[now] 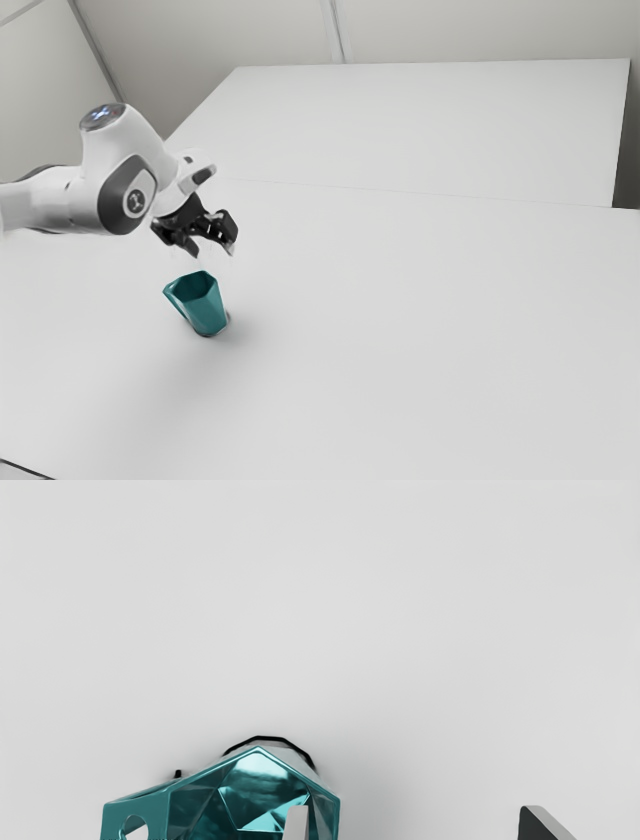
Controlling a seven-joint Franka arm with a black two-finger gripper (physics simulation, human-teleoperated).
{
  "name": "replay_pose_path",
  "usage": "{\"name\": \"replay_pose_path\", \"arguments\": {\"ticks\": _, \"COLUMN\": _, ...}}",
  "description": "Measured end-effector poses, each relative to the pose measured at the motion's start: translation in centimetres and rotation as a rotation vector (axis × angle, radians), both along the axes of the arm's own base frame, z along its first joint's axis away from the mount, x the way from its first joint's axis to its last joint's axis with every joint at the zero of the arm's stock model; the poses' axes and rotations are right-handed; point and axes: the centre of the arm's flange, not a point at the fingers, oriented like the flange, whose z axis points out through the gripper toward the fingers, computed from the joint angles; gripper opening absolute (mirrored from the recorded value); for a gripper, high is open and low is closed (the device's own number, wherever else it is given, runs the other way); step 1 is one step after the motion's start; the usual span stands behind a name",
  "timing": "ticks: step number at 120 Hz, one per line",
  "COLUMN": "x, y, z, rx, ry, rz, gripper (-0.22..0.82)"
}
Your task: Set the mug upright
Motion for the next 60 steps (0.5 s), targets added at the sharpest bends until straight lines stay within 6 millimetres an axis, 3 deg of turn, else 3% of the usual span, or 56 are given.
{"name": "replay_pose_path", "arguments": {"ticks": 37, "x": 3.7, "y": -0.8, "z": 9.4, "rx": -0.003, "ry": 0.072, "rz": -0.041, "gripper": 0.55}}
{"name": "replay_pose_path", "arguments": {"ticks": 60, "x": 4.3, "y": -0.8, "z": 15.4, "rx": 0.016, "ry": 0.09, "rz": -0.084, "gripper": 0.57}}
